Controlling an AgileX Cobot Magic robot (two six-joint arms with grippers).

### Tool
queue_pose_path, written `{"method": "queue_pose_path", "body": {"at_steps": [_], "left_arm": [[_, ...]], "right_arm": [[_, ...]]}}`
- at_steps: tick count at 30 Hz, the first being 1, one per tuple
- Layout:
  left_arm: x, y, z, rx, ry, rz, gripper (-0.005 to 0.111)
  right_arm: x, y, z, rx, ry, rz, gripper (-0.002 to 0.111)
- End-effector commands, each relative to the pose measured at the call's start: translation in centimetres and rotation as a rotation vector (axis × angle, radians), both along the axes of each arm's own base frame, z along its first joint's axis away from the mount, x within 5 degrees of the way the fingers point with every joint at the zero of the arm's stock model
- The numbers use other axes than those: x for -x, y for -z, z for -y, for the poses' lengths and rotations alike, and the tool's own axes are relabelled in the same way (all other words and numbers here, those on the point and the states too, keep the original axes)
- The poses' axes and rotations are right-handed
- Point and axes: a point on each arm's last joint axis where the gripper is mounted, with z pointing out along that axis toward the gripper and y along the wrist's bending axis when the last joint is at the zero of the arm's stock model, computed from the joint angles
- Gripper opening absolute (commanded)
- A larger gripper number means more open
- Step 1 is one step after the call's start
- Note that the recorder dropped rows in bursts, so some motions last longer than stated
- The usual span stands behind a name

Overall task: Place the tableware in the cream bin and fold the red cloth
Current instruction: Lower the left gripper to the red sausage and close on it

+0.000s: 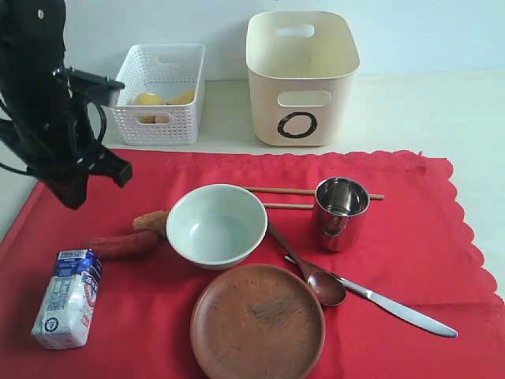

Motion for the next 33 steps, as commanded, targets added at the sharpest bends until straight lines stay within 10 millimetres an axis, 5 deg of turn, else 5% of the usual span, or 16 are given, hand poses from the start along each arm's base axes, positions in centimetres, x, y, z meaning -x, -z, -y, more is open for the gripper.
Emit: {"method": "queue_pose_path", "body": {"at_steps": [1, 6, 12, 14, 33], "left_arm": [[0.6, 1.7, -0.1, 0.027, 0.061, 0.032, 0.001], [0.7, 1.8, 0.3, 0.071, 0.079, 0.021, 0.012], [1.3, 1.7, 2.1, 0.273, 0.253, -0.033, 0.057], [1.4, 1.6, 2.5, 0.325, 0.306, -0.031, 0.063], [-0.1, 7.6, 2.9, 0.292, 0.407, -0.071, 0.063]], "right_arm": [[0.0, 0.1, 0.0, 0.0, -0.001, 0.005, 0.0], [0.0, 0.1, 0.0, 0.0, -0.001, 0.005, 0.0], [0.0, 0.1, 0.0, 0.0, -0.001, 0.005, 0.0], [0.0, 0.1, 0.0, 0.0, -0.001, 0.005, 0.0], [0.0, 0.1, 0.0, 0.0, -0.001, 0.005, 0.0]]}}
